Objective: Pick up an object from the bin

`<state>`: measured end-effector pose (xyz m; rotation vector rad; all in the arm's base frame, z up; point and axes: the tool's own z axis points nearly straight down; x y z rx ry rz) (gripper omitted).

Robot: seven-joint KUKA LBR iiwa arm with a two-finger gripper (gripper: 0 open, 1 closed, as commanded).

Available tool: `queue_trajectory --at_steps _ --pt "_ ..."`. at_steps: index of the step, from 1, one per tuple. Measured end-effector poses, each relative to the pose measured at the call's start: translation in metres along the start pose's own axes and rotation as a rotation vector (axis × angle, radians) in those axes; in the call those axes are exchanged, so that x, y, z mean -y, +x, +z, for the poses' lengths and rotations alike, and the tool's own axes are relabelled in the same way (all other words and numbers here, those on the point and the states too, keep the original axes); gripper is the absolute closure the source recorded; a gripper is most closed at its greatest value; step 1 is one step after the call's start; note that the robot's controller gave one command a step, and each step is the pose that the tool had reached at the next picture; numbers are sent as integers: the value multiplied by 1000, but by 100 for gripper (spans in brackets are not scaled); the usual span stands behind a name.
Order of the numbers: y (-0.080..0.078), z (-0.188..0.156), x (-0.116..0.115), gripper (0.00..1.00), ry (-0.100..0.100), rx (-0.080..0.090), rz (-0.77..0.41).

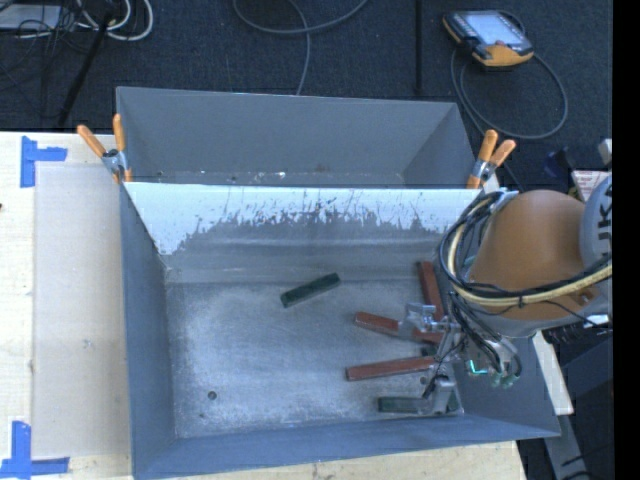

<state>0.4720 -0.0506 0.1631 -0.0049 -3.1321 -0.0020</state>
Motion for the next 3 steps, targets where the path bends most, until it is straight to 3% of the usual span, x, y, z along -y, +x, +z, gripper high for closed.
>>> queue_trajectory --at_steps 1,2,3 --pt "-2 -3 0 0 1 8 -2" --pt "-72 85 42 100 -5 12 176" --pt "-71 90 44 0 -1 18 176"
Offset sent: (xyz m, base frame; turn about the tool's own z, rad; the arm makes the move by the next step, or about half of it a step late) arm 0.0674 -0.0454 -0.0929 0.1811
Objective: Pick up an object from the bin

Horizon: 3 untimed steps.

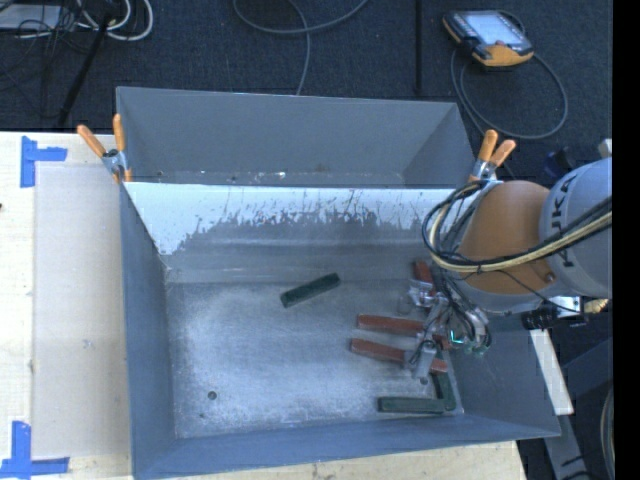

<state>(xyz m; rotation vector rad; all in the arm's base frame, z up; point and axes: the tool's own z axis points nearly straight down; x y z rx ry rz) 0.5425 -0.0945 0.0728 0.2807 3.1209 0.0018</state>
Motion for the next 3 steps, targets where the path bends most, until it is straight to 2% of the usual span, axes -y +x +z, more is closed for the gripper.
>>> queue_trajectory --at_steps 1,2,3 --pt "0 -1 0 100 0 -1 -2" --pt "0 -1 0 100 0 -1 -2" --pt "-7 -141 -8 100 2 -7 -53"
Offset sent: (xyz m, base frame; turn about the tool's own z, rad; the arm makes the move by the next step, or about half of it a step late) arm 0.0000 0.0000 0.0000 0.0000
